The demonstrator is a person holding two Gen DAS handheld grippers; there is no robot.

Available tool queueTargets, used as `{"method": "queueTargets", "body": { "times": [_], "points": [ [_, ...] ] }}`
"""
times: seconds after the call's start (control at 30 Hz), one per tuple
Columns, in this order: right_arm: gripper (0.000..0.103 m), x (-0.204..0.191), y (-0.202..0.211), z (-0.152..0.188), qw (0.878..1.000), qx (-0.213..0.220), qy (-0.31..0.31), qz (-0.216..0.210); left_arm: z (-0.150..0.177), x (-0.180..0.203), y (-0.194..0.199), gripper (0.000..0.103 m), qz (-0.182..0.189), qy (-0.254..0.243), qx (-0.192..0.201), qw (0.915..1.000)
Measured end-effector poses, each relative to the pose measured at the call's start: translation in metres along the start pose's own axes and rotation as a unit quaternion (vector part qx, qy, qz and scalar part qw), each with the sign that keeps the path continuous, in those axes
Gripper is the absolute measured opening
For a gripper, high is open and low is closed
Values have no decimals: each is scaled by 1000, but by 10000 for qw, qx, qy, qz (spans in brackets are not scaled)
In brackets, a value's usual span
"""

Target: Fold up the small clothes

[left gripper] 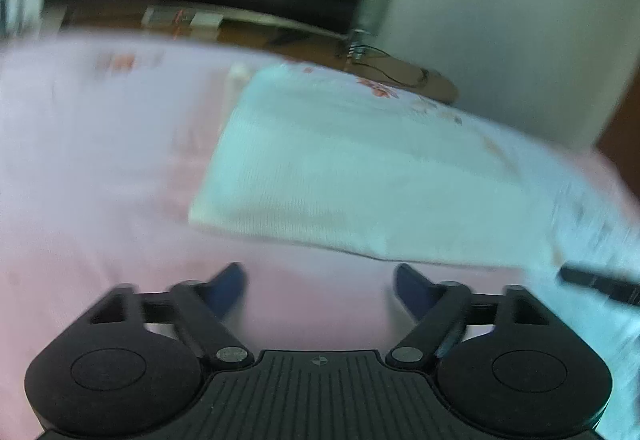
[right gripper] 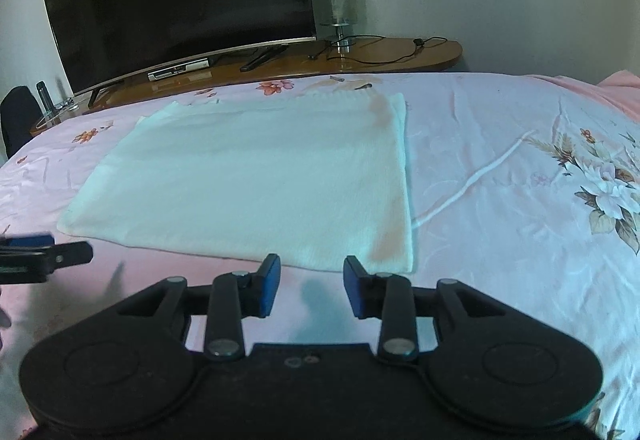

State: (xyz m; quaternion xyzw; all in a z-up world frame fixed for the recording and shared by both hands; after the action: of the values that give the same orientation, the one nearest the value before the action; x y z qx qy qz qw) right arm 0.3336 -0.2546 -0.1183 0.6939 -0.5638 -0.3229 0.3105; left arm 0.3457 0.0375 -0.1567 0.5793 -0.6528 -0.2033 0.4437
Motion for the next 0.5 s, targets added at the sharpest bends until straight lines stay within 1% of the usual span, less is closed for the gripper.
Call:
{"method": "queueTargets", "body": {
  "times": [0.03, 0.07, 0.1, 0.13, 0.17, 0.2, 0.23, 0.27, 0.3, 0.37, 0.5],
  "points": [
    [34, -2, 1, 0, 10000, 23, -28, -33, 1, -5, -1, 79, 223, 366, -12, 9991],
    [34, -3, 3, 0, 9999, 64, -65, -76, 0, -12, -2, 79, 411, 752, 53, 9963],
    [34, -5, 4, -2, 9998, 106, -111, -132, -1, -19, -3, 79, 657, 1220, 138, 9903],
    [35, -7, 5, -4, 9995, 157, -179, -216, -3, -26, -5, 79, 887, 1667, 199, 9818],
    [30, -9, 6, -7, 9989, 201, -248, -331, -4, -33, -8, 79, 1079, 2050, 267, 9724],
    [25, -11, 7, -10, 9976, 252, -336, -553, -5, -39, -11, 79, 1291, 2445, 372, 9603],
    [15, -12, 8, -13, 9960, 292, -413, -740, -6, -43, -14, 79, 1412, 2679, 471, 9519],
    [8, -13, 8, -16, 9945, 334, -490, -865, -8, -46, -17, 79, 1457, 2820, 583, 9465],
    [8, -15, 8, -20, 9935, 375, -541, -927, -10, -45, -20, 79, 1463, 2872, 680, 9442],
    [8, -17, 4, -25, 9930, 381, -556, -971, -13, -42, -25, 79, 1381, 2891, 821, 9437],
    [8, -24, -6, -32, 9924, 353, -527, -1056, -23, -41, -34, 79, 1344, 3112, 1107, 9343]
  ]
}}
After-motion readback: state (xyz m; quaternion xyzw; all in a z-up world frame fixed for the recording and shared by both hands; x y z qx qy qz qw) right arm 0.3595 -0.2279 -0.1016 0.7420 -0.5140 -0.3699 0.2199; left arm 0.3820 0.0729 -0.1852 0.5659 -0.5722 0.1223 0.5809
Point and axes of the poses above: each gripper's, at about its wrist camera, not at the fingertips, and y roughly against the way its jaws point, x to its right, z to its underside, the point moved 8 cm from there along -y, roughly the way its jaws point, and after that the axes turned 12 degrees about -x, right-handed, at the moved point
